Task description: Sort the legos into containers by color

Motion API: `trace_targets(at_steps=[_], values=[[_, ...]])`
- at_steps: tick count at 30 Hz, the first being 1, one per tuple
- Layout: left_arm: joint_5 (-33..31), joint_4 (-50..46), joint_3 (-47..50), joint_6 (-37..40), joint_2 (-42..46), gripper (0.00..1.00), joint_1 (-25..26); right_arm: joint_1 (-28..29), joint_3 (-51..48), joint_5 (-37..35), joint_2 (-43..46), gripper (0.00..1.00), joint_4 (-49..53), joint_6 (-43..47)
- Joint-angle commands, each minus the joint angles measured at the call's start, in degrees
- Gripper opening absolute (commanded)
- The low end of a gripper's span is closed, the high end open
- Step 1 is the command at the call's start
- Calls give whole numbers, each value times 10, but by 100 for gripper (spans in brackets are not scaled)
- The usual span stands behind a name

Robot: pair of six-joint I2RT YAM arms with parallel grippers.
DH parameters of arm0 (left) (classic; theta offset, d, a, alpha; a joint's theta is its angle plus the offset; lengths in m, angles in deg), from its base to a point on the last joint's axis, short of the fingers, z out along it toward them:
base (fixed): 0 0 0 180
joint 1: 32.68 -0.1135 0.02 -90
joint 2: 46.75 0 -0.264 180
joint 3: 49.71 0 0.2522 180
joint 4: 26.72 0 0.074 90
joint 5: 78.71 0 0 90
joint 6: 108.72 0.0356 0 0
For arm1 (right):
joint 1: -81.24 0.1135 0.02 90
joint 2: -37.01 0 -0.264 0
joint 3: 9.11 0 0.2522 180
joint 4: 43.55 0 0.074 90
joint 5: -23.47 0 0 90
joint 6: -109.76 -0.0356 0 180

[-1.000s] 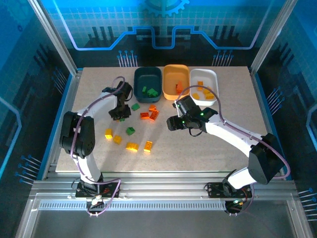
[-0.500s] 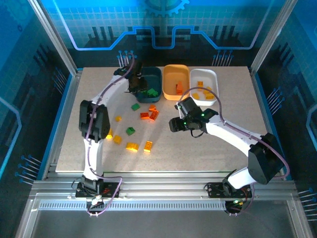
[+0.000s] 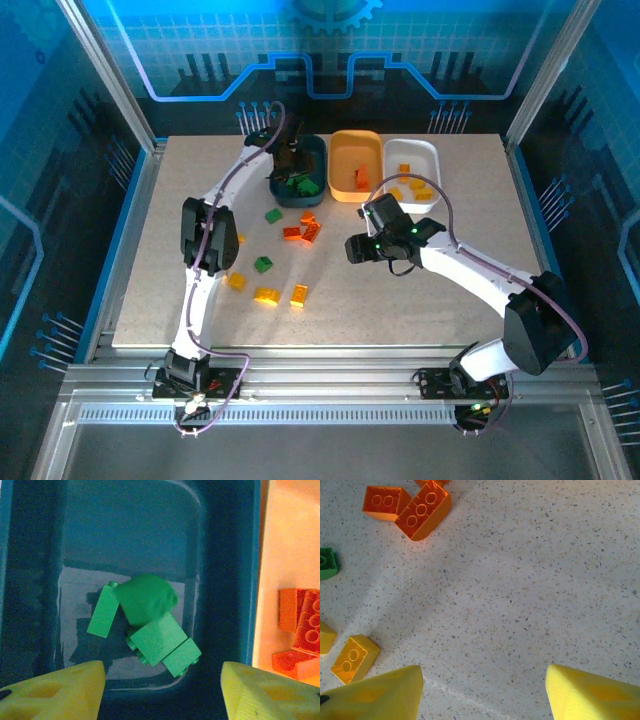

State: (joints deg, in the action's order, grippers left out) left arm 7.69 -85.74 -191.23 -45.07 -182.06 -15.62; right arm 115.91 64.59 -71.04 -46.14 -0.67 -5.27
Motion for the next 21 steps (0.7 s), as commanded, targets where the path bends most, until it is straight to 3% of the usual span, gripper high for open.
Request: trace_targets(at_steps=[1, 3, 6, 12, 15, 21], values=[[-9, -21, 14, 22, 39, 65, 1, -6, 6, -2, 10, 67, 11, 3], [-25, -3, 65, 32, 83, 65, 1, -5, 5, -2, 11, 67, 9, 1], [-49, 69, 220, 57, 173, 65, -1, -3, -1, 1, 14, 67, 7, -2], [-39, 204, 489, 154, 306, 65, -2, -1, -8, 5, 15, 68, 3, -4], [-32, 234, 522, 201, 303, 67, -3, -1, -5, 12, 7, 68, -4, -6], [-37, 249, 478, 263, 233, 68, -8, 7, -1, 11, 6, 68, -3, -10]])
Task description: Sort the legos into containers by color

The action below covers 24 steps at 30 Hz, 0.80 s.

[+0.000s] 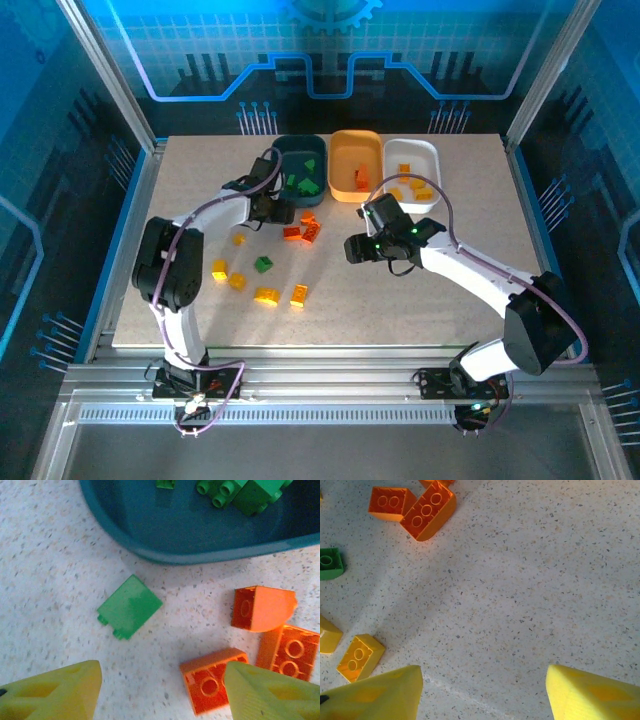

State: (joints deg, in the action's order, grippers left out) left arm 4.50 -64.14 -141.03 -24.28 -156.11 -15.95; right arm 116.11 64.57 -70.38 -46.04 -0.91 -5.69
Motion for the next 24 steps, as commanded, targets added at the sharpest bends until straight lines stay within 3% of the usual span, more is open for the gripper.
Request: trace_targets(at_steps=[1, 10, 24], values=[[-1, 24, -39, 61, -38, 68, -7, 5, -3, 3, 9, 68, 0, -6], [-15, -49, -120, 64, -103, 68, -12, 3, -12, -8, 25, 68, 12, -3], [9, -115, -107, 8, -107, 66, -6, 4, -4, 2, 23, 68, 7, -4]])
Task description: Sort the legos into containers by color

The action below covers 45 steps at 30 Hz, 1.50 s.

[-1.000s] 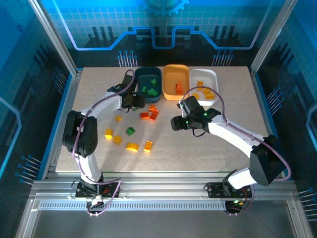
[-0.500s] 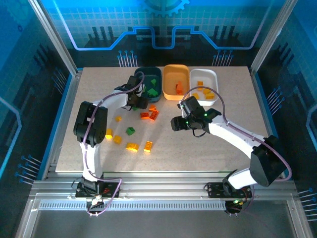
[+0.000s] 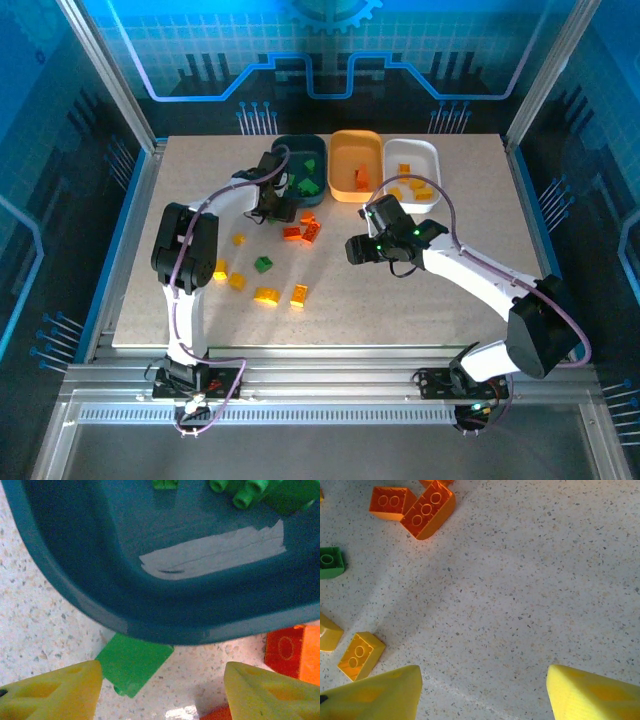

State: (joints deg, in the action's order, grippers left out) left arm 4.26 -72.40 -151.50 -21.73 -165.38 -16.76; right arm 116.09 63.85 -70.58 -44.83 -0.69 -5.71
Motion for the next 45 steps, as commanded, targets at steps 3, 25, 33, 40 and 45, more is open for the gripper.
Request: trace_targets(at_steps=[3, 25, 33, 40, 45], values=[[29, -62, -25, -27, -34, 66, 3, 4, 0, 2, 19, 68, 7, -4], [-4, -110, 197, -216, 207, 67, 25, 11, 10, 15, 10, 69, 1, 3], [19, -89, 279, -221, 217, 65, 77, 22, 24, 22, -13, 69, -2, 4], [-18, -85, 271, -222, 198, 64, 79, 28, 31, 19, -19, 69, 1, 7], [2, -79, 250, -235, 170, 62, 79, 28, 30, 17, -20, 69, 3, 7]])
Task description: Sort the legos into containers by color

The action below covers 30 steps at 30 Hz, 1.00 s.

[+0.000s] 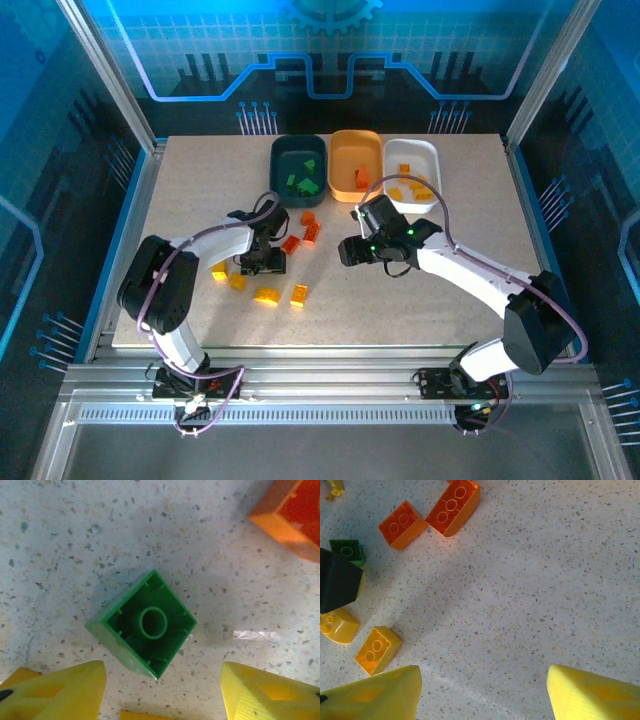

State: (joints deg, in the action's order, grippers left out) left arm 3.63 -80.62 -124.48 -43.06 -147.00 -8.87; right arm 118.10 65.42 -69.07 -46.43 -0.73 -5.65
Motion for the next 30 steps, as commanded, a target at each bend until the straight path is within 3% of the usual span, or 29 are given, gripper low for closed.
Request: trace_targets(at_steps=[1, 8, 18, 21, 25, 30], values=[[11, 6, -21, -29, -14, 61, 0, 8, 15, 1, -4, 69, 4, 6], [30, 31, -13, -93, 17, 60, 4, 8, 17, 1, -7, 69, 3, 7], [82, 51, -9, -115, 54, 61, 26, 9, 13, 2, -11, 69, -1, 3], [56, 30, -15, -103, 61, 63, 27, 10, 12, 0, -10, 69, -3, 1], [-24, -13, -31, -86, 54, 67, 26, 10, 9, 0, -10, 69, -3, 0], [-97, -41, -69, -56, -6, 69, 26, 12, 10, 0, -11, 69, -3, -2]])
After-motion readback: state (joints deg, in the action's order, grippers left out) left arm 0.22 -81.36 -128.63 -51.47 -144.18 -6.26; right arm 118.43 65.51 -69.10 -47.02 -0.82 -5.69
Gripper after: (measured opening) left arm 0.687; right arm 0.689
